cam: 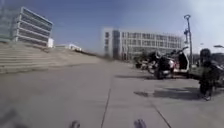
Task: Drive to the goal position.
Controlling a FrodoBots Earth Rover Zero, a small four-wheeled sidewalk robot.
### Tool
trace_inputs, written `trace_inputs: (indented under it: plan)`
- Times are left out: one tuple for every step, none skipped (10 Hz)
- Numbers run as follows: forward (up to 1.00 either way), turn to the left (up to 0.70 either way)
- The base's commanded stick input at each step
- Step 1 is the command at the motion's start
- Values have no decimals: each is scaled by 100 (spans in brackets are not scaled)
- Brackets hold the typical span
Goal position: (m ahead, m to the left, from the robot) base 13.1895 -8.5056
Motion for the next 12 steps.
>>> trace_inputs:
  plan:
    - [100, -40]
    - [100, -29]
    - [100, 2]
    - [100, 7]
    - [100, 9]
    - [100, 4]
    - [100, 6]
    - [100, 1]
    - [100, 3]
    - [100, 0]
    - [100, 0]
    - [100, 0]
